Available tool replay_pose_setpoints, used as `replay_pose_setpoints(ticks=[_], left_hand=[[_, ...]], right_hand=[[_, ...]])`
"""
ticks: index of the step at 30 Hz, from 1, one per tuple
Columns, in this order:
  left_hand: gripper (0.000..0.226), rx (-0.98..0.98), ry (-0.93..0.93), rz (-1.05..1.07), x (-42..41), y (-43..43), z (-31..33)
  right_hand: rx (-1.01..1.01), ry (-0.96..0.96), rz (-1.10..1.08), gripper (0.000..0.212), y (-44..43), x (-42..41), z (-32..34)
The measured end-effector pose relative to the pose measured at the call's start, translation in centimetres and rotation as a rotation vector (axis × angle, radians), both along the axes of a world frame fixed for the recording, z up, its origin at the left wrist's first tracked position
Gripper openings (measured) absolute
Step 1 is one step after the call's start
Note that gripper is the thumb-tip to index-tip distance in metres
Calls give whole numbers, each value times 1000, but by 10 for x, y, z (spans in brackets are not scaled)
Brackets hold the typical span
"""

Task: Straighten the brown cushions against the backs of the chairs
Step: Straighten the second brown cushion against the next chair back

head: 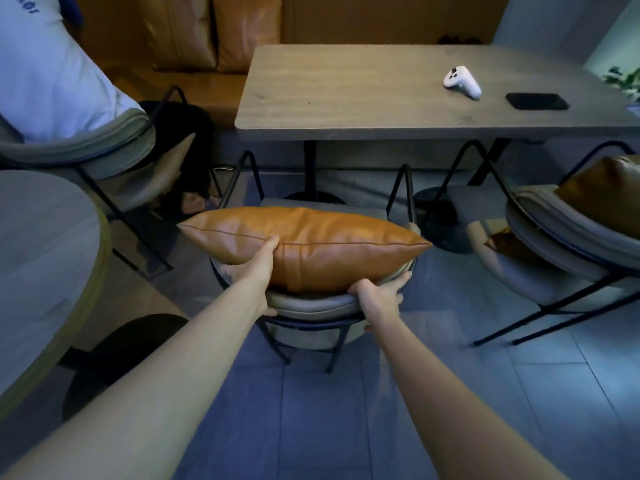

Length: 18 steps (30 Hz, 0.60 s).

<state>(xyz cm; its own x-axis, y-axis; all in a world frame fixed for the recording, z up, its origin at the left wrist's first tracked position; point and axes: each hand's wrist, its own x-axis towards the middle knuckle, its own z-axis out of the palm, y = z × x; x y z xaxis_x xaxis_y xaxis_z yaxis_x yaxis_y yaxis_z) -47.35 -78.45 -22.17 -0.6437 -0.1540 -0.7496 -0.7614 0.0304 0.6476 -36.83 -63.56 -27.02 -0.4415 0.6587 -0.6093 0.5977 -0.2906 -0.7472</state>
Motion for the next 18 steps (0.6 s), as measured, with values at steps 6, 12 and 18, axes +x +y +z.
replay_pose_setpoints(ticks=[6,12,18], left_hand=[[122,1,140,-62,-21,-34,-2],[100,69,183,-131,-31,-33,-5],[104,83,179,-140,-46,-13,-15]], right_hand=[[35,-126,14,128,-4,-17,-5],[79,-184,59,128,26,-26,-7],[118,-192,106,144,62,-41,-25]])
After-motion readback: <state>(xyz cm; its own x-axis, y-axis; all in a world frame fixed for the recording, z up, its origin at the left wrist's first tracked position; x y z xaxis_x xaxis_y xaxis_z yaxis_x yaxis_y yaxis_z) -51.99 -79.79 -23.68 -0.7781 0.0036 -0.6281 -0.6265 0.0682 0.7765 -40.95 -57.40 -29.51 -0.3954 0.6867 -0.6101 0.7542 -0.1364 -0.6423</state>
